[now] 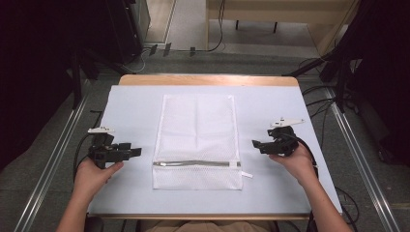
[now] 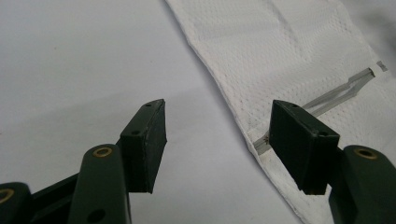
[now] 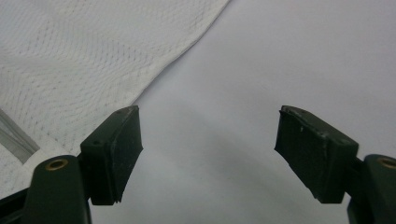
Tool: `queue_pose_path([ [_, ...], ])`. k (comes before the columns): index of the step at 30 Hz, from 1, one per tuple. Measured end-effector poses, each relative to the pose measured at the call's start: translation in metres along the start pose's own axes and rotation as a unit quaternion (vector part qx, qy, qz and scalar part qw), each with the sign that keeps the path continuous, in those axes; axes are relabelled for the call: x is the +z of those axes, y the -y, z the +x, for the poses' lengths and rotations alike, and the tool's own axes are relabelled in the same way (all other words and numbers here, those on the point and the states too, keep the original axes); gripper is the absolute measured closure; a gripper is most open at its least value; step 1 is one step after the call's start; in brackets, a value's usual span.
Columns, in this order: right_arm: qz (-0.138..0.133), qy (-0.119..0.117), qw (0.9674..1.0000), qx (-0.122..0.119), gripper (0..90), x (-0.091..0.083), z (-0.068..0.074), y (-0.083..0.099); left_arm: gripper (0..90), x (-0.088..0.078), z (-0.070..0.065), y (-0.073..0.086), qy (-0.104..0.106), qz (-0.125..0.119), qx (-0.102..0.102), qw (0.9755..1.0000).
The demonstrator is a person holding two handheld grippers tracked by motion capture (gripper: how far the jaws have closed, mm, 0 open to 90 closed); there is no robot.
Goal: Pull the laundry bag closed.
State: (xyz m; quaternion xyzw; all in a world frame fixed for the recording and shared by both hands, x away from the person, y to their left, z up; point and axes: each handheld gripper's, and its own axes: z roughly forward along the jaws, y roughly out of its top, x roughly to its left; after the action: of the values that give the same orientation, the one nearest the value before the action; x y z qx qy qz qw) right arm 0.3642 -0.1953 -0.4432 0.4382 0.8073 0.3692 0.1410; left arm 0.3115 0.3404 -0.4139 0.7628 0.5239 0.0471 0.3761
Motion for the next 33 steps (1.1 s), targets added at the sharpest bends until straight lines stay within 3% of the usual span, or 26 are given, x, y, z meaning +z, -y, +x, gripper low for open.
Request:
queue_pose_path([
  [5, 0.004, -0.001, 1.0, 0.001, 25.9, 0.0, 0.0, 0.001, 36.9, 0.001, 0.0, -0.001, 0.003, 0.004, 0.001, 1.0],
  [8, 0.008, -0.011, 0.9999, -0.003, 34.9, -0.001, 0.002, 0.001, 36.7, 0.001, 0.0, -0.001, 0.004, 0.004, 0.003, 1.0],
  [12, 0.012, -0.017, 0.9998, -0.001, 37.9, -0.003, 0.004, 0.0, 37.1, 0.002, -0.001, -0.001, 0.005, 0.005, 0.004, 1.0],
  [33, 0.019, -0.056, 0.9973, -0.044, 47.0, -0.008, 0.033, -0.013, 38.5, 0.0, -0.01, 0.002, 0.01, 0.01, 0.019, 0.9997],
])
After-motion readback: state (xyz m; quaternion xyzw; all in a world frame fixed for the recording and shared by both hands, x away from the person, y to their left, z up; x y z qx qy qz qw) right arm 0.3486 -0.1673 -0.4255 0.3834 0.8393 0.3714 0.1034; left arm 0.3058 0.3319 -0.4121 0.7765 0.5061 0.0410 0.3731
